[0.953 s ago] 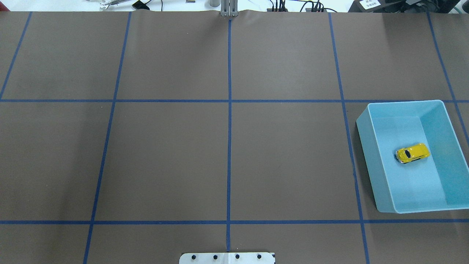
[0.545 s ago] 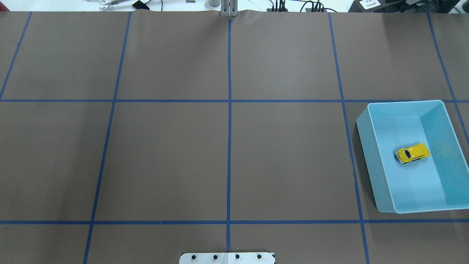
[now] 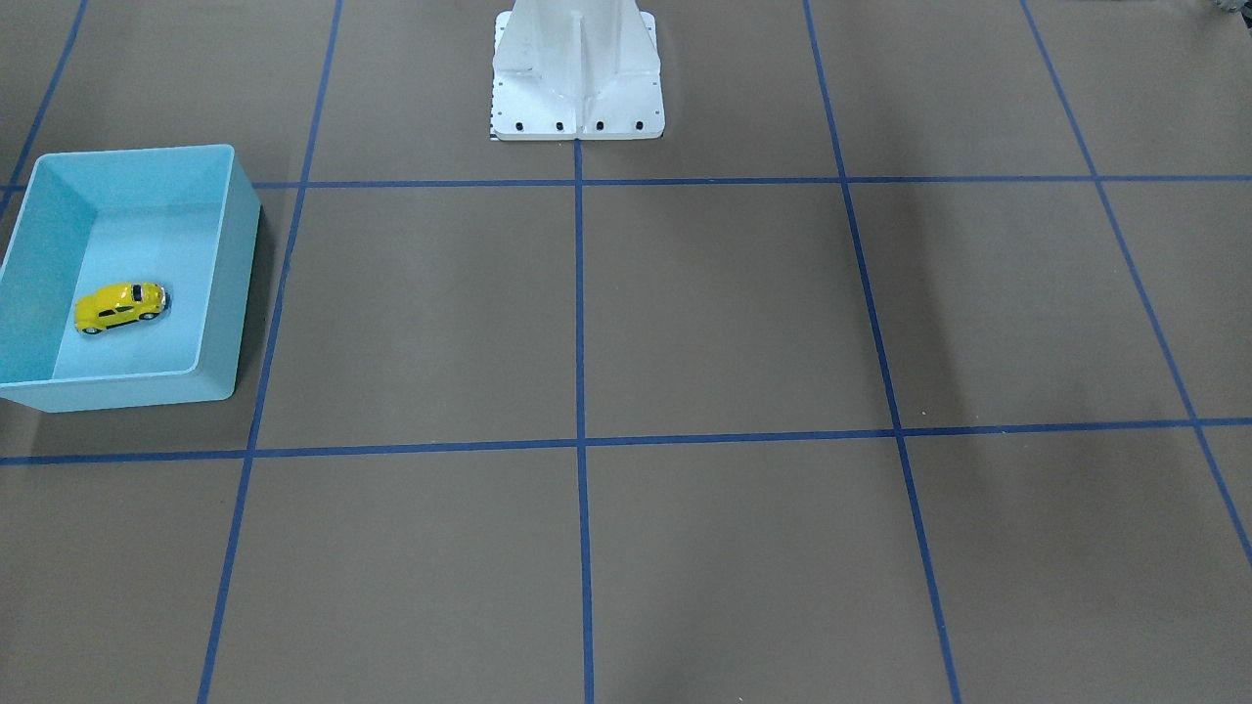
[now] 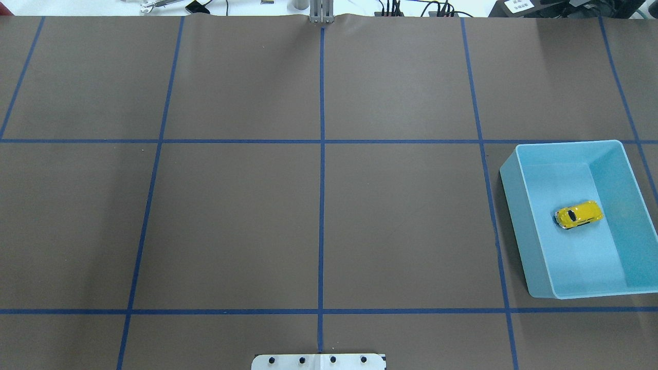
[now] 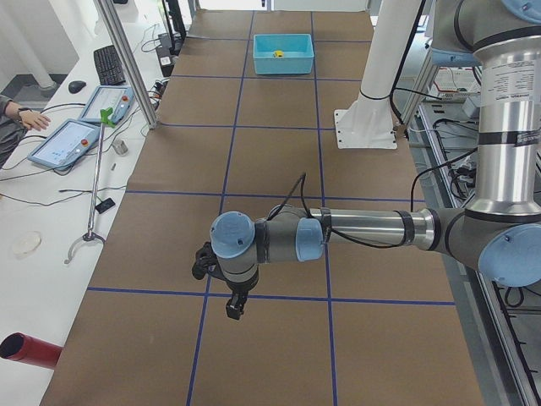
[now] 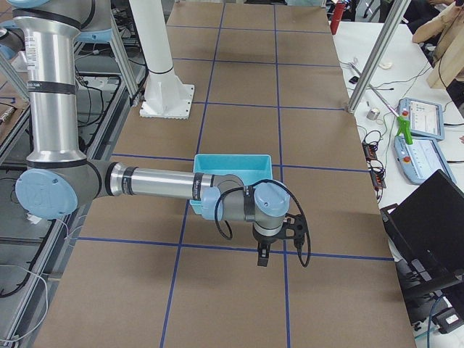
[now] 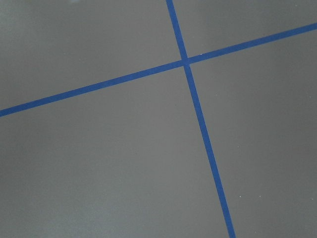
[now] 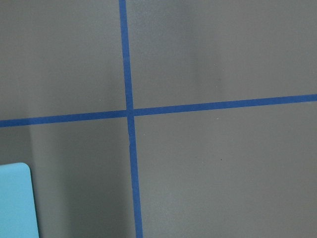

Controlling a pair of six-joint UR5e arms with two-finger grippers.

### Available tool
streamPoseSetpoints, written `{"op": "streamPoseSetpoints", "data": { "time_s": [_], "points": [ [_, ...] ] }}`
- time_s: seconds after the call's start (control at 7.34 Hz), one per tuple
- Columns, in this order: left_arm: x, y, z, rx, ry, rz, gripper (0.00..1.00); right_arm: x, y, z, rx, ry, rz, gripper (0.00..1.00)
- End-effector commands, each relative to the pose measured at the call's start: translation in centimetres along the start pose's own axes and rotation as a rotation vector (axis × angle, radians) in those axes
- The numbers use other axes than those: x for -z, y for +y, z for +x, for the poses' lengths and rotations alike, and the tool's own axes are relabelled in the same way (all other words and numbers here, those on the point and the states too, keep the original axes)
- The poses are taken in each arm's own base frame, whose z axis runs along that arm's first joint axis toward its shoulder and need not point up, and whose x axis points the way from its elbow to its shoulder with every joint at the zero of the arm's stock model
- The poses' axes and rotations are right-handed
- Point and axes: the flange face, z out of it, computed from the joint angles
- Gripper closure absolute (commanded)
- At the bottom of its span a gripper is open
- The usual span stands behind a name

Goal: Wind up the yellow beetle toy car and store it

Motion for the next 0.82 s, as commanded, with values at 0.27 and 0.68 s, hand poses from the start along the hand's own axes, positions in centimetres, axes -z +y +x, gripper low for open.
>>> {"op": "streamPoseSetpoints", "data": {
  "time_s": [0.27,0.68],
  "points": [
    [0.08,-0.02,0.07,-0.002,-0.001,0.001,0.00,0.33,-0.27,-0.36,0.044,-0.005,0.043,0.00],
    [0.03,-0.06,0.00,-0.001,0.000,0.000,0.00,0.82,-0.45,-0.85,0.058,-0.016,0.052,0.00]
  ]
}}
